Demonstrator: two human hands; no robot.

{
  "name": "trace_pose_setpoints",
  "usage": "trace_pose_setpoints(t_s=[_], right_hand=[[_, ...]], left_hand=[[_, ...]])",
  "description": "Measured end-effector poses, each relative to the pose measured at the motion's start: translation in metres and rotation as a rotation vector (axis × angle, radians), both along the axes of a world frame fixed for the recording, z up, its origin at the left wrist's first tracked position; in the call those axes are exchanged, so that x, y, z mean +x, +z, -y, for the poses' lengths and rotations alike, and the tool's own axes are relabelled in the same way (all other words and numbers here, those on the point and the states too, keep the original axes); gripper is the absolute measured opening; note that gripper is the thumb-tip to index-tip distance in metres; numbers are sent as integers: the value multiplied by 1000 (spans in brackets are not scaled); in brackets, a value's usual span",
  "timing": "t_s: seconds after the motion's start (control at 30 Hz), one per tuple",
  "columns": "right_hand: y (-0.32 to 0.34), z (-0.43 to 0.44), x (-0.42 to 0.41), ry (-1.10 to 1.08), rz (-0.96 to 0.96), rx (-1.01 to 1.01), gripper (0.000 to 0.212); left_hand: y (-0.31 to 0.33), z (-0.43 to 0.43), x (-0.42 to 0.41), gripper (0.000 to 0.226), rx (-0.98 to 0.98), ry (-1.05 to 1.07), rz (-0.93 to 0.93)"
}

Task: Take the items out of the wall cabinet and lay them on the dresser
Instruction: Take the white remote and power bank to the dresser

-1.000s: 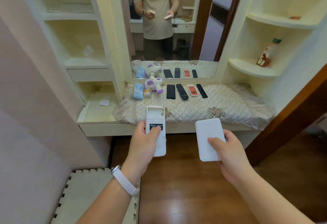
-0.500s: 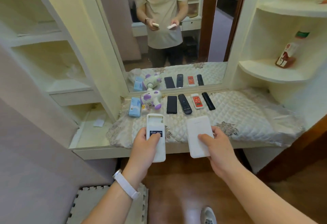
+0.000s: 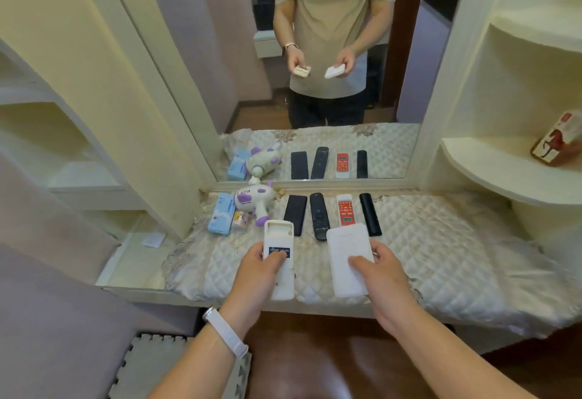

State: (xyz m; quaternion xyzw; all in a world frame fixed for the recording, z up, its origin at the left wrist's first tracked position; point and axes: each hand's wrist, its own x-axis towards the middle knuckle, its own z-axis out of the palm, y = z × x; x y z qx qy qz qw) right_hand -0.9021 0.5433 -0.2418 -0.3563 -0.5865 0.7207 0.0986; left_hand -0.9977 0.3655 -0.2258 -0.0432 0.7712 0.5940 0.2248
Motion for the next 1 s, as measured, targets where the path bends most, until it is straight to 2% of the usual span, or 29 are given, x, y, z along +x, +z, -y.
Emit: trace_pose_setpoints(t_s=[0.23,0.43,0.57,0.83,1.0], right_hand=[[-33,-22,-42,50,105,0,27],[-59,-30,-87,52,218,61,25],[-72,-32,-122,133,282,91,25],[-118,-9,-175,323,496,142,23],[-143,7,-191,439,578,169,21]], left_hand=[[-39,-19,-48,12,-84,35,30],[-84,-30,-93,18,-107,40,163],[-114,-29,-121,14,-84,54,243],[-161,-11,-156,13,-173,-40,361],[-187,7,-166,13,-297,-171,331]])
